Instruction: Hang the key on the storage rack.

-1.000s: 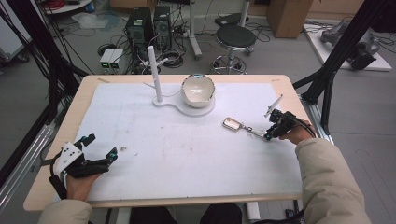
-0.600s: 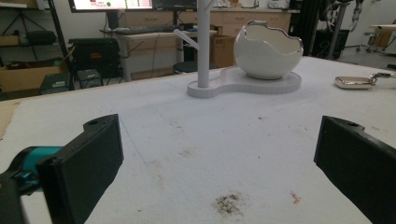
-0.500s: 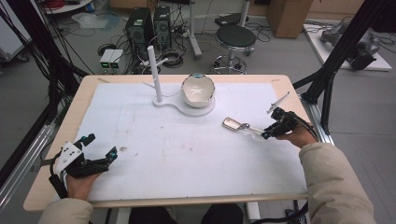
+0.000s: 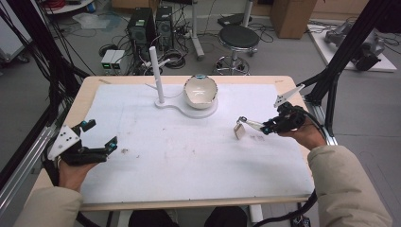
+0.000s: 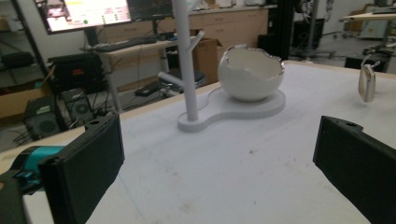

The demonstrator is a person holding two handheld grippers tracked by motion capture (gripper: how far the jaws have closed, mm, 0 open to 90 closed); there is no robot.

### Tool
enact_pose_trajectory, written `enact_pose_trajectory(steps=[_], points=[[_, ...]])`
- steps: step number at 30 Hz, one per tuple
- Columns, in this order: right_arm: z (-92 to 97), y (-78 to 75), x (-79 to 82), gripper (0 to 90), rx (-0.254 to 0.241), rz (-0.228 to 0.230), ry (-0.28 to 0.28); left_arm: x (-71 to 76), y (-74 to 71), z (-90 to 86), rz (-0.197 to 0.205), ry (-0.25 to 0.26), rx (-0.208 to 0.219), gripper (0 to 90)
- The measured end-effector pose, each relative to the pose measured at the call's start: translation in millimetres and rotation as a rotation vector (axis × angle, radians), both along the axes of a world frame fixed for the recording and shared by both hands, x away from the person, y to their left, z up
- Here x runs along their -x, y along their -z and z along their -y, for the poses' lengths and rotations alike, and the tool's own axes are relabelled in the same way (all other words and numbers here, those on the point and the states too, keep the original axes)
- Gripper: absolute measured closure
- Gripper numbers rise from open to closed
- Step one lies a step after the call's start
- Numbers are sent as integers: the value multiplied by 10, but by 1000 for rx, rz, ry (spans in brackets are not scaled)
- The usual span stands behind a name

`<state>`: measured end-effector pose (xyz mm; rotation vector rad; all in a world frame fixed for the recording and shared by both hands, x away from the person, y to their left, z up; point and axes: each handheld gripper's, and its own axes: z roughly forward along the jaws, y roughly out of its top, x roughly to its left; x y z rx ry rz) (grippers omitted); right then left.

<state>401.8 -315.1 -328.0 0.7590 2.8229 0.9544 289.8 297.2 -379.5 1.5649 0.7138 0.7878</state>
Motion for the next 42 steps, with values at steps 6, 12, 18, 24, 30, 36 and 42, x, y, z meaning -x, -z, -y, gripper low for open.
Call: enact_pose_trajectory(steps=[6,12,18,24,30,36,42], points=[[-214,-201,119,740,-66,37,-65,-137,-400,130,-26,141,-8,23],[-491,-314,177,741,-117,53,-138,-252,-708,360,-81,265,-58,23],[-829,-358,239,740,-126,58,-238,-366,-910,653,-121,381,-106,23],[-1085,-354,289,740,-132,52,-329,-441,-911,1013,-160,513,-176,23],[-1242,-332,313,740,-142,43,-373,-494,-820,1376,-210,604,-246,23],[-1378,-289,327,740,-143,29,-411,-508,-750,1657,-242,669,-308,24],[-1481,-275,344,740,-145,31,-439,-502,-694,1811,-268,710,-346,24]])
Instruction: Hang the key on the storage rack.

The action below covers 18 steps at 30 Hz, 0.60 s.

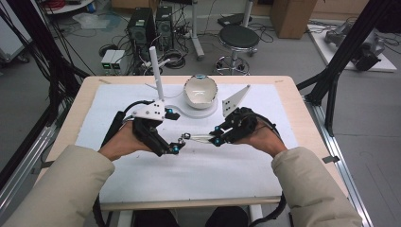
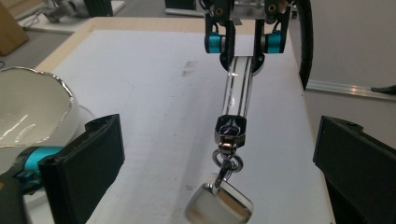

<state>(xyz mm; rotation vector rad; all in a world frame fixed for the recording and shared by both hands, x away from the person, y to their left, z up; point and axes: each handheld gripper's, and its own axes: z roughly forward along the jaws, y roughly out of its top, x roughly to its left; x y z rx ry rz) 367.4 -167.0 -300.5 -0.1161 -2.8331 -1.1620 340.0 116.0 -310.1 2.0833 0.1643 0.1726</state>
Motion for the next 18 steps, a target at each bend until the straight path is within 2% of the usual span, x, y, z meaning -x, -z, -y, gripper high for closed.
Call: enact_pose_trajectory(steps=[5,6,7,8,9,11,14,18], points=[[-42,10,10,740,9,-5,-13,22,46,66,-19,29,-31,103],[-52,14,15,740,10,-8,-18,22,50,77,-39,34,-42,163],[-52,14,15,740,10,-8,-18,19,53,86,-58,48,-54,163],[-55,16,16,740,14,-12,-22,26,64,102,-59,54,-61,200],[-58,17,17,740,15,-9,-23,30,72,119,-49,55,-71,210],[-69,19,20,740,15,-8,-33,36,90,152,-61,68,-80,232],[-84,18,28,740,18,5,-45,29,99,174,-58,68,-97,261],[-107,25,39,740,19,4,-55,21,107,177,-61,73,-114,371]])
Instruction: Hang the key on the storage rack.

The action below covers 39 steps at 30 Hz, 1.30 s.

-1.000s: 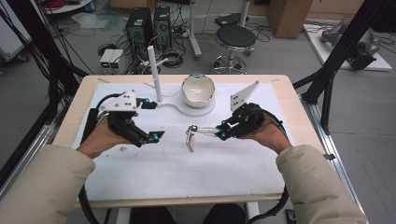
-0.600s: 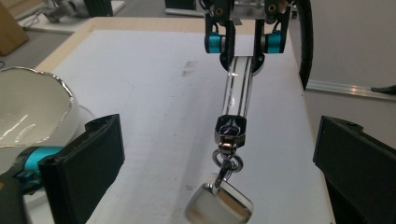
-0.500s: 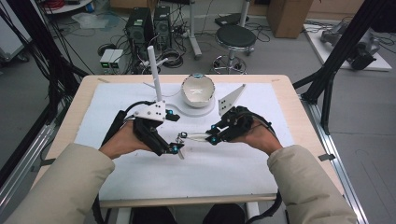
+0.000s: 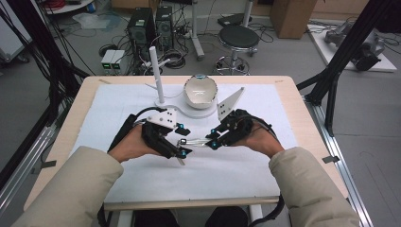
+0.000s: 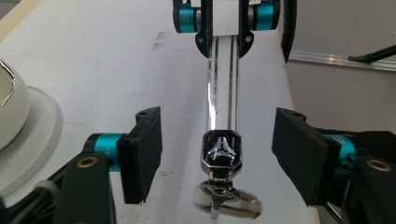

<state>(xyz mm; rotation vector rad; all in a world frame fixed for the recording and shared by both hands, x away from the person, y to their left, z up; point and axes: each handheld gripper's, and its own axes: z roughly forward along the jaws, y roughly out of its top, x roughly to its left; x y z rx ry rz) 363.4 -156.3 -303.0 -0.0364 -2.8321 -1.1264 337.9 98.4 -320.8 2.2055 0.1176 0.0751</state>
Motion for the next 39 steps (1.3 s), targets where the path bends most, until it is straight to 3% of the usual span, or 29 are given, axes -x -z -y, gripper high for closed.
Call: enact_pose_trajectory(steps=[6,7,13,20,24,25,26,27,28,29,30,32,33,34,35,36,37,39], points=[[-15,0,4,740,6,5,-10,-8,16,0,-4,5,-22,499],[-23,5,8,740,-2,5,-15,-9,18,-2,-3,7,-24,560],[-27,-3,13,740,-1,15,-13,-3,35,-4,0,24,-35,722],[-13,16,-6,739,-15,12,-15,3,34,1,34,27,-38,739],[-3,26,-17,734,-24,17,-21,-1,36,3,32,32,-36,740],[-3,31,-29,643,-42,22,-45,-1,35,2,35,33,-34,741],[-3,31,-29,643,-42,22,-45,1,31,-3,48,33,-35,741],[-1,33,-27,468,-73,19,-54,3,29,-8,49,28,-24,741],[-4,30,-24,330,-97,40,-36,-3,23,-21,45,27,-15,741],[13,19,-13,183,-103,112,19,-9,16,-35,44,24,-6,741],[34,16,-21,123,-118,121,54,-15,9,-53,40,15,4,741],[66,15,-37,99,-143,121,85,-32,-11,-103,42,0,21,741],[112,14,-54,94,-192,122,110,-45,-23,-134,40,-12,26,741],[203,21,-86,6,-266,114,188,-59,-32,-167,38,-22,40,741],[203,21,-86,6,-266,114,188,-73,-45,-202,38,-35,49,741],[251,22,-100,5,-273,127,223,-91,-58,-242,34,-50,61,741],[359,29,-105,5,-310,139,263,-112,-72,-283,36,-61,77,741],[413,34,-101,5,-340,132,283,-148,-96,-367,30,-89,114,741]])
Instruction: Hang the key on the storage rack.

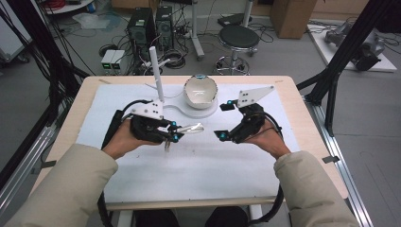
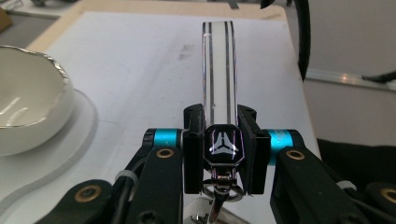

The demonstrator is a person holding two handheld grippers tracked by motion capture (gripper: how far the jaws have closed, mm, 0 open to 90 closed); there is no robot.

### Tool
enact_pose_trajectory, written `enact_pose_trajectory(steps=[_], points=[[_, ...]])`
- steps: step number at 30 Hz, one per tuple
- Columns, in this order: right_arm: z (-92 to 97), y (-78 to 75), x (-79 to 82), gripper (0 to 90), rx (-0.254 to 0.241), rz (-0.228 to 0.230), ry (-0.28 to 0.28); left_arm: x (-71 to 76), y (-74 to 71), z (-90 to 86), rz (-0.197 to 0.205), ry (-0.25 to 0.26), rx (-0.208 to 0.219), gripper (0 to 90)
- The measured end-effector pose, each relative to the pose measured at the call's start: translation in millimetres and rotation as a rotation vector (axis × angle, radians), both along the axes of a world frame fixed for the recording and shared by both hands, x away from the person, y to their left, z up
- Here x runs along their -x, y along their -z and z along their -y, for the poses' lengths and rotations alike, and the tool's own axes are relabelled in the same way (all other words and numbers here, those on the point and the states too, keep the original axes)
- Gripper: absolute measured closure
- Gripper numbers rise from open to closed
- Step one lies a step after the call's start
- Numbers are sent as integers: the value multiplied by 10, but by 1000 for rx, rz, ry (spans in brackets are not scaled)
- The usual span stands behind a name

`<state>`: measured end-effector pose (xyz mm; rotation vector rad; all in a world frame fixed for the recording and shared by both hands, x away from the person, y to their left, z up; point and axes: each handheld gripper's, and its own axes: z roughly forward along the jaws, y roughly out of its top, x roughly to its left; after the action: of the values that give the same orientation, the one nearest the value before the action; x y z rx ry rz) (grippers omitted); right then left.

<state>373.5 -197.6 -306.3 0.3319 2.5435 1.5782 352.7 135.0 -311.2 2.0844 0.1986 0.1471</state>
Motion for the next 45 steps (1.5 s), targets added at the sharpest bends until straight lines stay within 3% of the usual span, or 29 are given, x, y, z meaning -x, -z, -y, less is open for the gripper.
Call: enact_pose_trajectory(steps=[4,10,12,17,29,34,40,45], points=[[210,26,38,5,-64,18,67,-74,-53,-148,-10,-59,69,742],[509,139,127,5,-191,40,134,-176,-154,-326,-10,-127,116,742],[590,189,173,5,-215,72,165,-228,-188,-390,-22,-153,121,741],[775,320,286,5,-260,121,230,-395,-215,-566,-79,-231,200,742],[1046,738,483,4,-323,136,357,-699,-146,-767,-167,-349,152,742],[1082,898,542,5,-345,164,404,-829,-59,-834,-208,-377,172,742],[1123,1029,583,5,-348,149,448,-927,9,-903,-225,-412,193,742],[1144,1112,615,4,-381,181,473,-997,69,-937,-238,-444,189,742]])
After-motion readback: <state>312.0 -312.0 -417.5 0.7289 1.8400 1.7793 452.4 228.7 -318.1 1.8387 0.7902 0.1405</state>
